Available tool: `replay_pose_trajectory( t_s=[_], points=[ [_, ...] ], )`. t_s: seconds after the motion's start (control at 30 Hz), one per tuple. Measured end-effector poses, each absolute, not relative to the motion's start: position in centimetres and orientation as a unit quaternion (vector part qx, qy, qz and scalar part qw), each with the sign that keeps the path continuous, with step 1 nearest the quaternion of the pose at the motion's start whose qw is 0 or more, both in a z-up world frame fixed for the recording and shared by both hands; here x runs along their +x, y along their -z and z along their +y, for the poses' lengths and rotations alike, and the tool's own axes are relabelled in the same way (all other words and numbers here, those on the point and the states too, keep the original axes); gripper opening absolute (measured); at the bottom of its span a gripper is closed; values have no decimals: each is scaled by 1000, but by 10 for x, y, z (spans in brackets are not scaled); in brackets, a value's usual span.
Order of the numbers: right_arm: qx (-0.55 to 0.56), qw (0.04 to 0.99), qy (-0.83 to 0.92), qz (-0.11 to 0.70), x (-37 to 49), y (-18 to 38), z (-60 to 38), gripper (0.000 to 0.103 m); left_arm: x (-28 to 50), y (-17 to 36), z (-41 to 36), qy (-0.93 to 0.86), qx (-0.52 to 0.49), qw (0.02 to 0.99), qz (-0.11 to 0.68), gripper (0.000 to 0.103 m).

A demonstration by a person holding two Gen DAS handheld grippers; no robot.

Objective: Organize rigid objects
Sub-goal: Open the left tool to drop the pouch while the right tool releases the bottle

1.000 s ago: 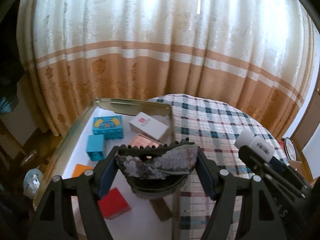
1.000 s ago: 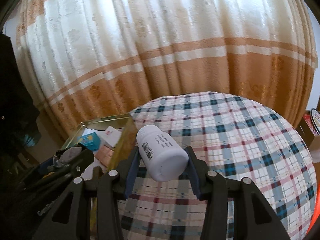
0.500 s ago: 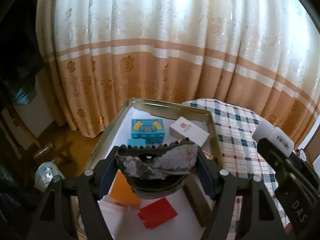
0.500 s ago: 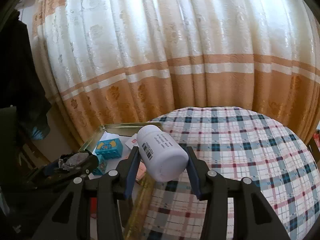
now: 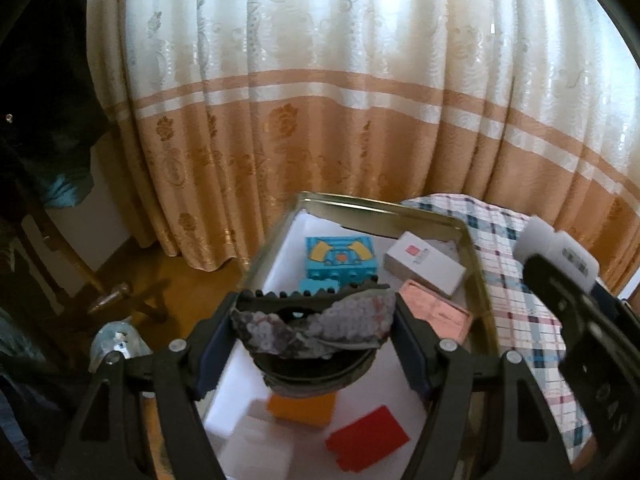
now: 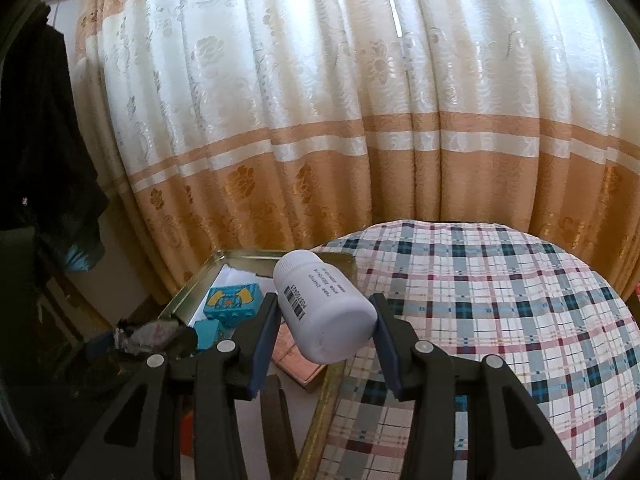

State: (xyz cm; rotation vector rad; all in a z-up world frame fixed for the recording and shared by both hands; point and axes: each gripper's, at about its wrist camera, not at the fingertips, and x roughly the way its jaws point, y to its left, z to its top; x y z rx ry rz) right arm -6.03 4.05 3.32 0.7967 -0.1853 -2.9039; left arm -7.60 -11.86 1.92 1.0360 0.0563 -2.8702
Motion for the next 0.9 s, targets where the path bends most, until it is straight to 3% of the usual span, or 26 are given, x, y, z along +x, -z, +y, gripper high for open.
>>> replay_pose_trajectory(
  t_s=[0.9],
  points=[
    [322, 76, 944, -10, -73, 14, 18, 48, -89, 4, -127, 921, 378, 91, -42, 72]
  ],
)
